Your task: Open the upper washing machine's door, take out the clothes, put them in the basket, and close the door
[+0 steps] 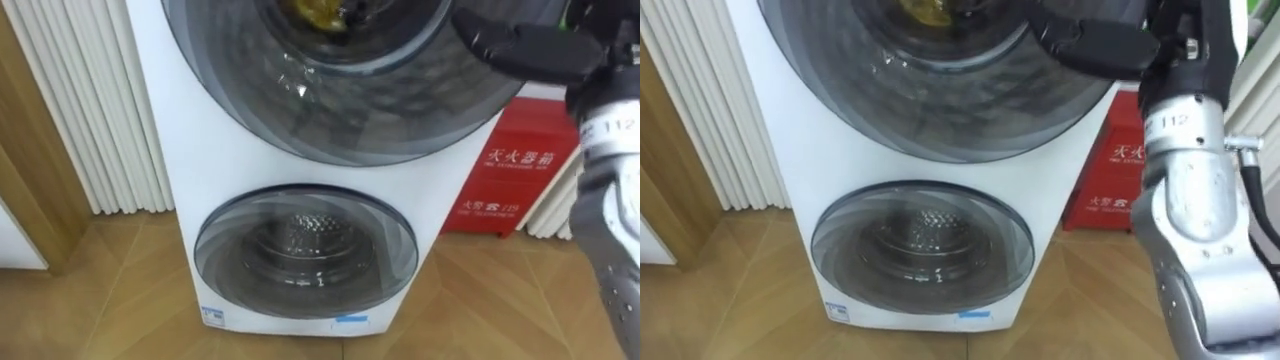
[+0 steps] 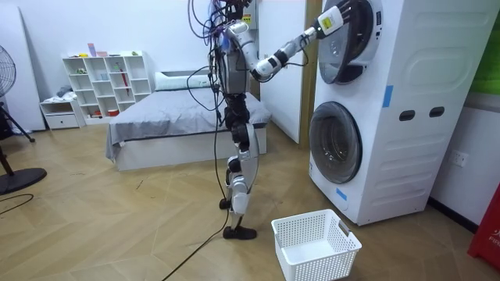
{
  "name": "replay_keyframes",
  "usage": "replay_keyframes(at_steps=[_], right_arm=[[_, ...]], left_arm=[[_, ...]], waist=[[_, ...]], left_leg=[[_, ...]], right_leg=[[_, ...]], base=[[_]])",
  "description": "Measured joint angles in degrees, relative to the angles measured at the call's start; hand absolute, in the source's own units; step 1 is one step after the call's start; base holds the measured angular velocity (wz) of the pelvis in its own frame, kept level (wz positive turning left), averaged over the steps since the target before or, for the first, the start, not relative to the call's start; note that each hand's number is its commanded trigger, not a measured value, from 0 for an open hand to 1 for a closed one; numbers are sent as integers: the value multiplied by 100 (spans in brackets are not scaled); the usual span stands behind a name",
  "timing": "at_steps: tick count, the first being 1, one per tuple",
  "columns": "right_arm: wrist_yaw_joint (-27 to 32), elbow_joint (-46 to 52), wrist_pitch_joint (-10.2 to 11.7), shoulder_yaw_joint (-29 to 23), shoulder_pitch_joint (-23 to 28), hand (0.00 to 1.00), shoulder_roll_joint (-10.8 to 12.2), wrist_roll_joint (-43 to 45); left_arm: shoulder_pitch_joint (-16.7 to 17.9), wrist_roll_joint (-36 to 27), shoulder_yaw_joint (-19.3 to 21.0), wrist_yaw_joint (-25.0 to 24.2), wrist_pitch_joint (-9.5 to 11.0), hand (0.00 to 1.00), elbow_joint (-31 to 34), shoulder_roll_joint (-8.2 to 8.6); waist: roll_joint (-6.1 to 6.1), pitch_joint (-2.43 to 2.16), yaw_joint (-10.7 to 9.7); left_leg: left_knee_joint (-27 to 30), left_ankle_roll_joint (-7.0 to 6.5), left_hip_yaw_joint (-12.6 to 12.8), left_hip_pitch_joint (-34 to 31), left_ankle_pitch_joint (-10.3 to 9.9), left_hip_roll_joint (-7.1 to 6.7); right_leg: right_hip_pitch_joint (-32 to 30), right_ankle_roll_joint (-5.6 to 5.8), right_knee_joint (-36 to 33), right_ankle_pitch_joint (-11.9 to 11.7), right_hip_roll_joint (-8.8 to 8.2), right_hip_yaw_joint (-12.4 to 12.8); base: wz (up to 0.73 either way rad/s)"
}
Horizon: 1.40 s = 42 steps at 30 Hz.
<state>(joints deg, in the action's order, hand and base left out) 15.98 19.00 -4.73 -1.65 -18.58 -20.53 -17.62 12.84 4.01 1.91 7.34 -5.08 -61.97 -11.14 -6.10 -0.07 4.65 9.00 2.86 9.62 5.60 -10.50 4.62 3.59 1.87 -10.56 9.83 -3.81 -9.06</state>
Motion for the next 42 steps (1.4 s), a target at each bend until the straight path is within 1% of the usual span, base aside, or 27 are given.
replay_keyframes(at_steps=[1,3,5,6,7,8,9,10,11,12,13,14,15,18,23,25,29,31,33,38,39,40,41,42], right_arm=[[-69,111,102,13,189,0,27,-6],[-196,223,212,46,385,0,73,-7],[-370,221,365,54,628,0,84,-6],[-460,218,458,55,850,0,119,-10],[-589,209,555,60,1135,0,220,-2],[-648,206,601,79,1283,0,271,4],[-763,203,638,145,1557,0,345,-4],[-925,177,615,242,1773,0,361,-38],[-1002,142,588,290,1854,0,363,-73],[-1124,118,561,374,2001,0,400,-168],[-1274,118,484,450,2096,0,435,-245],[-1349,116,447,494,2134,0,448,-265],[-1496,108,388,569,2166,0,464,-334],[-1770,91,383,680,2181,0,463,-566],[-2077,97,380,828,2197,0,467,-737],[-2326,98,375,948,2197,0,469,-749],[-2747,110,340,1063,2197,0,530,-709],[-2984,125,340,1150,2197,0,630,-707],[-3134,133,340,1175,2197,0,716,-685],[-3431,260,321,1178,2197,0,721,-649],[-3498,270,319,1179,2196,0,721,-647],[-3512,287,308,1182,2196,0,716,-654],[-3554,327,281,1177,2196,0,716,-661],[-3586,403,262,1185,2196,0,664,-660]], left_arm=[[16,0,-25,0,20,0,-2,0],[10,0,-47,0,20,0,-1,-2],[-22,-5,-69,1,15,0,1,-21],[-34,-6,-78,9,15,0,6,-34],[-29,-2,-107,85,15,0,-17,-54],[-30,0,-108,120,16,0,-49,-56],[-34,2,-120,135,16,0,-121,-54],[-30,4,-161,135,19,0,-193,-53],[-34,4,-168,135,17,0,-228,-50],[-18,4,-186,135,17,0,-237,-41],[18,15,-211,125,16,0,-245,-39],[28,16,-211,114,17,0,-245,-38],[50,13,-212,92,18,0,-243,-34],[57,0,-219,41,23,0,-238,-38],[12,-39,-228,-65,41,0,-238,-40],[-23,-103,-273,-93,43,0,-244,-35],[-87,-118,-289,-106,92,0,-243,-12],[-82,-131,-327,-136,141,0,-244,-14],[-81,-129,-332,-149,146,0,-247,-14],[-73,-125,-339,-183,174,0,-242,-12],[-66,-126,-339,-188,177,0,-243,-13],[-68,-131,-348,-194,180,0,-242,-17],[-74,-132,-403,-224,200,0,-242,-27],[-94,-132,-452,-274,221,0,-244,-29]], waist=[[18,-2,-1],[38,0,-15],[61,12,-39],[80,5,-41],[61,-8,-34],[56,-16,-31],[60,-20,-41],[86,-25,-61],[106,-27,-72],[153,-34,-93],[205,-23,-104],[225,-20,-105],[270,-11,-105],[292,-15,-119],[275,-24,-117],[272,-25,-110],[312,-4,-108],[336,-3,-106],[351,0,-105],[415,-11,-76],[405,-22,-62],[414,-21,-46],[403,-35,-25],[410,-33,-3]], left_leg=[[-18,0,38,28,0,2],[-31,1,123,63,-1,10],[-51,17,127,61,-11,24],[-76,42,128,75,-45,48],[-77,46,128,93,-51,64],[-72,51,129,104,-55,71],[-41,55,130,108,-61,80],[-35,55,137,105,-61,86],[-35,55,145,105,-61,89],[-33,55,164,105,-61,92],[-26,54,175,103,-60,92],[-25,54,183,103,-59,92],[-22,53,192,102,-59,91],[-18,51,188,78,-55,87],[-19,50,189,73,-56,82],[-18,50,181,55,-57,82],[-28,50,182,54,-57,83],[-29,50,179,25,-57,83],[-29,51,154,4,-58,83],[-51,52,117,-9,-62,84],[-51,52,116,-10,-62,84],[-48,52,118,-15,-62,85],[-41,52,123,-42,-62,85],[-34,52,127,-71,-60,86]], right_leg=[[38,0,3,0,3,16],[43,-10,2,-6,3,29],[32,-33,-3,-21,17,19],[32,-49,-6,-34,48,14],[48,-60,-10,-48,64,17],[59,-65,-15,-53,71,19],[70,-80,-21,-62,79,26],[69,-101,-22,-77,84,32],[67,-106,-26,-82,86,41],[50,-110,-43,-88,88,61],[31,-112,-70,-90,88,78],[15,-112,-89,-90,88,90],[4,-112,-100,-90,86,100],[22,-107,-6,-91,92,104],[13,-104,11,-90,92,94],[13,-104,28,-90,91,60],[15,-103,30,-90,91,33],[15,-103,63,-90,91,19],[15,-104,76,-90,91,-9],[14,-103,74,-90,91,-51],[15,-104,69,-90,91,-54],[8,-104,66,-90,90,-54],[-30,-104,49,-90,89,-47],[-82,-104,14,-90,87,-37]], base=[[-6],[-8],[-2],[0],[0],[-6],[-6],[-6],[-8],[-9],[-9],[-7],[-4],[0],[0],[0],[0],[4],[8],[3],[0],[0],[-5],[-6]])
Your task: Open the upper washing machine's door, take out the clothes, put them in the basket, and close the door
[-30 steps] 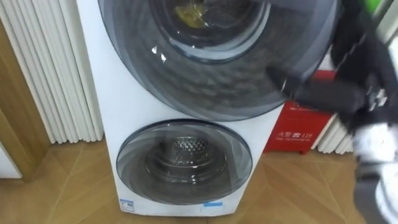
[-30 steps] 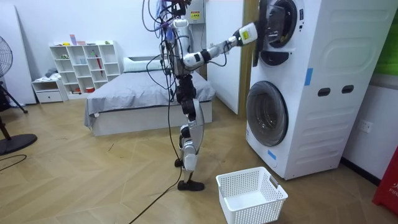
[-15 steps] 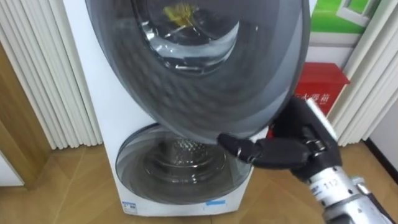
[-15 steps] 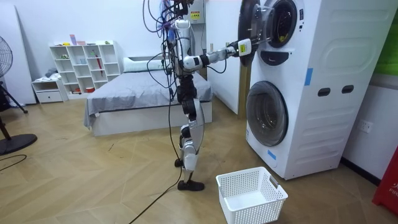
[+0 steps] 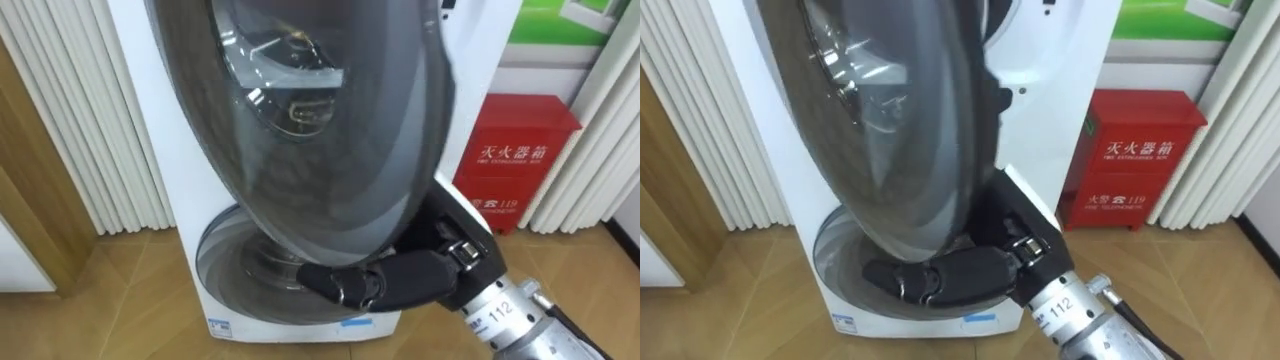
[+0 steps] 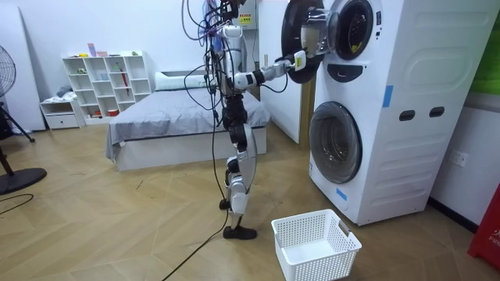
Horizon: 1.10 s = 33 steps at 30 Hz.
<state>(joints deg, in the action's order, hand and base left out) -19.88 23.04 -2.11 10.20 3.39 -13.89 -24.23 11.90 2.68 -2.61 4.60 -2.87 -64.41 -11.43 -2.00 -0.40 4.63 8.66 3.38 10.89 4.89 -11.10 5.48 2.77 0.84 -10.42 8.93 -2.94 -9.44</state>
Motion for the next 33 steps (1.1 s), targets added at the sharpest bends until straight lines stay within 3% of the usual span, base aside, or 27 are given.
replay_keyframes(at_steps=[6,14,18,21,24,28,33], right_arm=[[-181,62,-5,195,-3,0,-97,1],[-558,123,-4,440,-50,0,-106,-21],[-792,124,-67,883,-495,0,-102,2],[-1007,126,-68,1153,-891,0,34,1],[-1098,117,-70,1297,-934,0,171,4],[-1236,65,-174,1550,-933,0,156,37],[-1422,40,-291,1578,-928,0,155,238]], left_arm=[[-65,30,-124,-33,48,0,-9,-16],[-209,33,-238,-103,48,0,-28,-161],[-241,34,-324,-132,48,0,-26,-255],[-284,34,-324,-146,48,0,-24,-268],[-326,26,-321,-149,41,0,5,-252],[-369,21,-320,-131,34,0,6,-201],[-398,20,-309,-119,26,0,6,-182]], waist=[[-12,-2,62],[-163,39,317],[-261,61,391],[-322,85,452],[-307,97,589],[-239,139,682],[-238,133,707]], left_leg=[[16,0,6,-6,3,7],[14,0,-76,8,4,3],[39,0,-221,-52,4,-5],[80,-2,-361,-131,2,-23],[76,-4,-458,-149,-1,-25],[75,-3,-544,-208,-1,-25],[66,-3,-591,-231,-1,-25]], right_leg=[[-58,-1,-45,-1,6,51],[-79,-14,-34,-8,42,131],[-62,-15,-17,-9,42,56],[-31,-13,14,-7,22,-73],[28,-13,67,-8,19,-199],[21,-12,72,-7,15,-329],[17,-8,72,-5,13,-365]], base=[[-6],[-5],[14],[23],[20],[12],[5]])
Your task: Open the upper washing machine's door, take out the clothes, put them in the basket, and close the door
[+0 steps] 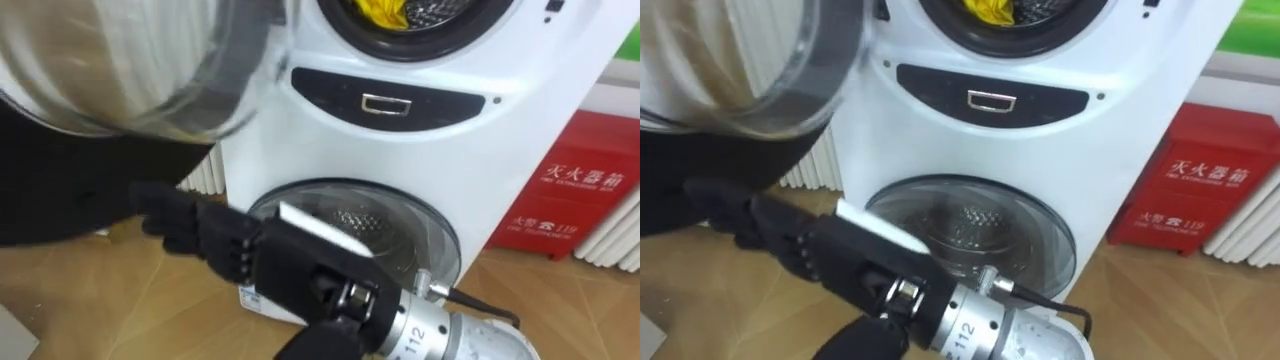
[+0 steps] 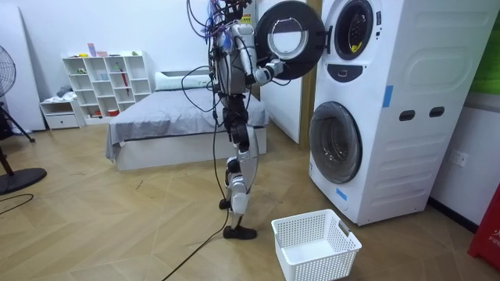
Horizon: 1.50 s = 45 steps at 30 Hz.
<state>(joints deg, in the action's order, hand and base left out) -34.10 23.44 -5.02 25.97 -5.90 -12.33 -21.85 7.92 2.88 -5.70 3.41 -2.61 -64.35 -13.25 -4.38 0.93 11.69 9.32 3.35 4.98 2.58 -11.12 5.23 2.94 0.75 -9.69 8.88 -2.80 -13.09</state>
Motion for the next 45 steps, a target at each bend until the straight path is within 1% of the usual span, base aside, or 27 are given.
replay_keyframes(at_steps=[5,7,9,11,13,15,17,19,20,21,22,23,26,27,30,31,32,34,36,37,38,40,45], right_arm=[[-36,-46,-12,34,0,0,-2,12],[-25,-114,-16,43,0,0,-11,12],[1,-166,-19,50,0,0,-22,12],[32,-222,-27,78,0,0,-46,14],[44,-227,-89,96,30,0,-117,52],[58,-237,-99,97,51,0,-122,111],[98,-239,-99,95,62,0,-124,226],[139,-239,-99,86,127,0,-129,383],[153,-241,-99,86,136,0,-134,468],[178,-246,-99,70,147,0,-184,660],[214,-268,-102,12,168,0,-219,859],[238,-276,-106,-40,203,0,-218,932],[482,-277,-134,-328,501,0,-320,1154],[584,-277,-144,-450,594,0,-378,1236],[971,-276,-144,-746,831,0,-378,1434],[1125,-275,-145,-843,839,0,-378,1563],[1194,-275,-145,-909,838,0,-378,1597],[1570,-261,-142,-1143,838,0,-333,1752],[1810,-257,-142,-1261,831,0,-325,1769],[1903,-243,-142,-1349,830,0,-280,1795],[1940,-239,-141,-1393,823,0,-241,1796],[2106,-240,-132,-1479,718,0,-93,1784],[2272,-239,-128,-1575,492,0,-69,1769]], left_arm=[[18,-12,-6,8,-40,0,-1,0],[15,-76,-12,8,-72,0,-1,1],[10,-115,-12,8,-92,0,-1,-1],[12,-114,-10,8,-103,0,0,-1],[12,-110,-8,8,-115,0,1,0],[18,-110,-10,7,-115,0,10,0],[21,-103,-7,7,-115,0,16,4],[21,-103,5,8,-114,0,17,12],[21,-102,5,9,-115,0,17,15],[20,-105,5,13,-116,0,20,18],[23,-107,6,19,-117,0,20,23],[30,-110,6,21,-119,0,20,25],[54,-120,87,39,-170,0,19,78],[58,-124,116,51,-187,0,19,85],[45,-122,138,106,-191,0,17,89],[53,-119,141,125,-190,0,2,103],[56,-115,141,139,-190,0,0,110],[59,-109,141,170,-190,0,-1,126],[69,-104,148,225,-190,0,-1,130],[121,-80,196,240,-188,0,-14,145],[136,-62,235,245,-187,0,-13,154],[233,9,273,258,-177,0,1,178],[334,12,328,266,-176,0,12,193]], waist=[[-8,-6,45],[-9,-6,122],[-9,-6,146],[-7,-7,145],[-7,-10,145],[-6,-13,139],[-5,-28,118],[1,-61,103],[6,-69,97],[20,-77,67],[35,-75,-24],[48,-68,-60],[88,-67,-126],[96,-61,-203],[115,-60,-290],[129,-62,-369],[133,-64,-393],[137,-67,-435],[137,-67,-435],[134,-69,-436],[133,-69,-439],[138,-67,-510],[140,-67,-540]], left_leg=[[9,0,-25,5,0,-2],[13,0,-14,2,0,-2],[14,0,-14,-1,0,-2],[18,0,-15,-8,0,-2],[22,0,-17,-17,0,-2],[29,1,-21,-25,1,-2],[28,1,-23,-23,1,-2],[29,1,-25,-6,1,-4],[29,1,-28,-2,2,-6],[36,1,-31,7,2,-9],[52,0,-56,17,2,-13],[56,0,-67,30,2,-16],[30,-1,-25,112,2,-17],[32,-1,-27,107,2,-17],[2,1,0,101,1,-14],[6,1,4,101,2,-14],[9,0,15,101,1,-14],[18,0,40,104,1,-14],[21,0,56,109,1,-16],[22,0,55,107,1,-17],[22,0,55,107,1,-17],[24,0,48,104,1,-17],[7,-1,45,103,1,-17]], right_leg=[[8,0,-3,0,0,21],[3,0,-3,0,0,31],[3,0,-4,0,0,31],[1,0,-4,0,0,31],[-1,0,-3,0,0,27],[-2,0,-1,0,0,16],[3,0,1,0,0,15],[15,0,-3,0,-2,15],[21,0,-4,0,-4,14],[33,0,-4,0,-6,10],[74,-1,1,-1,-15,-25],[100,0,4,-1,-20,-45],[147,0,1,0,-23,-23],[146,1,3,0,-19,11],[126,3,6,2,-8,49],[123,2,1,1,-9,57],[118,2,0,1,-9,72],[112,2,2,1,-7,126],[98,2,-1,1,-7,171],[93,2,-3,1,-8,151],[92,2,-2,1,-7,147],[93,2,-1,1,-7,132],[92,2,2,1,-8,129]], base=[[1],[0],[0],[0],[0],[0],[0],[0],[0],[7],[12],[8],[-5],[0],[-6],[-6],[-5],[-6],[-5],[0],[0],[0],[0]])
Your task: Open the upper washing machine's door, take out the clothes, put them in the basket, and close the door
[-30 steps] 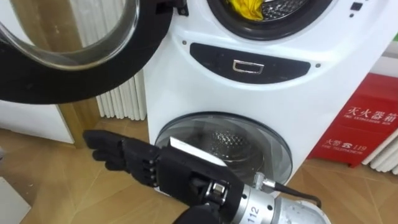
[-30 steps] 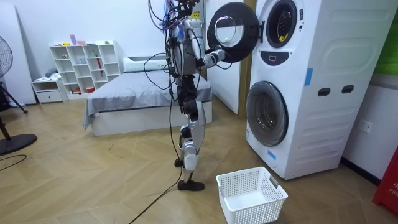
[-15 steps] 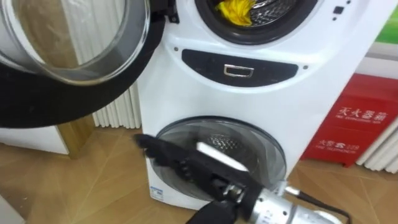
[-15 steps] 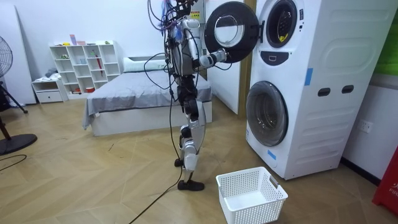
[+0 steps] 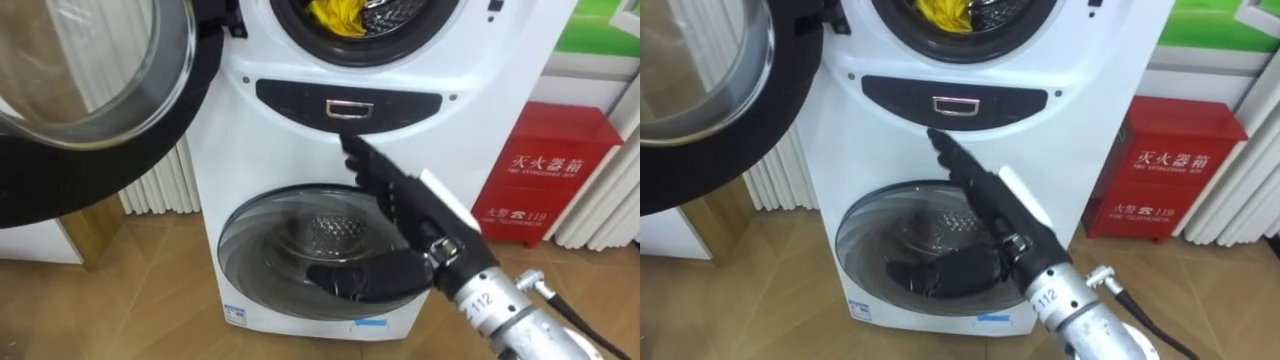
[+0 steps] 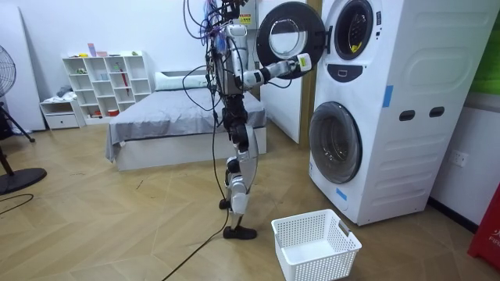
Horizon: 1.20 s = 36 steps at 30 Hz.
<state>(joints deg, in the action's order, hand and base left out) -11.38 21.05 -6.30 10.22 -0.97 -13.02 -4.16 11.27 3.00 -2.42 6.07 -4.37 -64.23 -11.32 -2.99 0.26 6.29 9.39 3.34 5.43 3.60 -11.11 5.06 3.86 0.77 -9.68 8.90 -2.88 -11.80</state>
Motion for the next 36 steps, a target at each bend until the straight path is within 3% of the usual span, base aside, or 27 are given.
replay_keyframes(at_steps=[5,15,26,27,31,35,36], right_arm=[[218,0,0,-48,-153,0,123,-183],[670,-101,1,-242,-334,0,160,-1915],[1189,-357,68,-258,-731,0,169,-1507],[1205,-391,74,-258,-745,0,151,-1449],[1251,-493,95,-259,-749,0,167,-1249],[1440,-539,230,-264,-751,0,180,-1210],[1503,-542,280,-247,-751,0,186,-1222]], left_arm=[[42,-3,0,116,-15,0,1,41],[87,1,123,222,-29,0,10,85],[148,-1,167,234,-32,0,0,164],[153,-3,174,235,-38,0,-15,178],[279,-22,233,242,-46,0,-29,173],[345,-107,232,231,-48,0,-51,184],[387,-99,233,226,-56,0,-63,166]], waist=[[-6,-4,3],[7,4,9],[49,48,112],[68,70,163],[93,88,212],[44,43,202],[33,51,199]], left_leg=[[-8,0,-5,2,0,1],[27,0,-19,7,0,4],[213,7,-18,-2,-61,39],[363,18,-16,-38,-156,66],[1391,141,-85,-353,-629,290],[2581,109,-75,-840,-613,436],[3147,20,-81,-1143,-446,479]], right_leg=[[0,0,0,0,-1,-38],[17,0,-5,0,-1,-87],[88,5,-40,12,9,-90],[57,-6,-168,90,13,-88],[-113,-133,-882,565,104,-108],[-165,-230,-1186,896,125,-87],[-34,-328,-1201,982,97,-48]], base=[[0],[0],[0],[-5],[2],[15],[16]])
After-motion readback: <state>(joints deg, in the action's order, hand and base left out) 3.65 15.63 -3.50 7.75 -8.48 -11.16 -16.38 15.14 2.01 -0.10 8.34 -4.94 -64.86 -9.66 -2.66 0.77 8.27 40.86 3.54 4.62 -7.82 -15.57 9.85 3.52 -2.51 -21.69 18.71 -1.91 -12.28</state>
